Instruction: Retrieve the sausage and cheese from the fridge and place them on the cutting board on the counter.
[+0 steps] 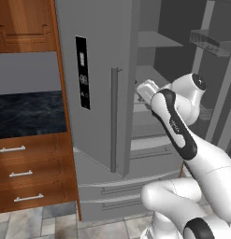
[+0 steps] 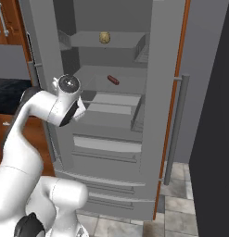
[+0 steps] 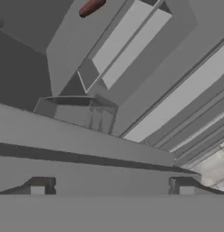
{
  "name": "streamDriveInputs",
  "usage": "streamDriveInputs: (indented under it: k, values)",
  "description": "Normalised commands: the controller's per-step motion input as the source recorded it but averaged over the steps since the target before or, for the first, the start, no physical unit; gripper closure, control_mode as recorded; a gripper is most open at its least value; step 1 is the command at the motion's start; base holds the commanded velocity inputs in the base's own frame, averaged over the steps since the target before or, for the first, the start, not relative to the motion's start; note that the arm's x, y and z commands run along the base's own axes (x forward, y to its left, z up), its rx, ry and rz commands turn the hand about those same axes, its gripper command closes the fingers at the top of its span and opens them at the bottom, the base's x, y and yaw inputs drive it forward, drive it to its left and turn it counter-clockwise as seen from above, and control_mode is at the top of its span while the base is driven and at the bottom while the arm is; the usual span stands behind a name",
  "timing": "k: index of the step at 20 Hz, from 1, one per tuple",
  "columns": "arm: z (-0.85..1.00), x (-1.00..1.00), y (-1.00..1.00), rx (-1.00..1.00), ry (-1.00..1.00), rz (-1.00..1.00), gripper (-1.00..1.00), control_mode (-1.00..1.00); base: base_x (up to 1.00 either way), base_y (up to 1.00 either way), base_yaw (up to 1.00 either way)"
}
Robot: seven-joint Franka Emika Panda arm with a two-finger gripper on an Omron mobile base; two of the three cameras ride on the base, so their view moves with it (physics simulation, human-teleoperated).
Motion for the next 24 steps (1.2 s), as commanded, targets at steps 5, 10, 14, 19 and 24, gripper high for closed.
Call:
streamDriveInputs:
  k: [5,10,14,19,24]
  values:
    - [0.01,0.59,0.20,0.16,0.08,-0.15,-1.00,-1.00,0.00,0.00,0.00]
    - [0.01,0.43,0.25,0.16,0.10,-0.11,-1.00,-1.00,0.00,0.00,0.00]
    - [0.03,0.25,0.38,0.16,0.06,-0.03,-1.00,-1.00,0.00,0.00,0.00]
    - [0.00,0.02,0.71,0.06,0.01,0.00,-1.00,-1.00,0.00,0.00,0.00]
    - [0.00,-0.09,0.88,0.00,0.00,0.02,-1.00,-1.00,0.00,0.00,0.00]
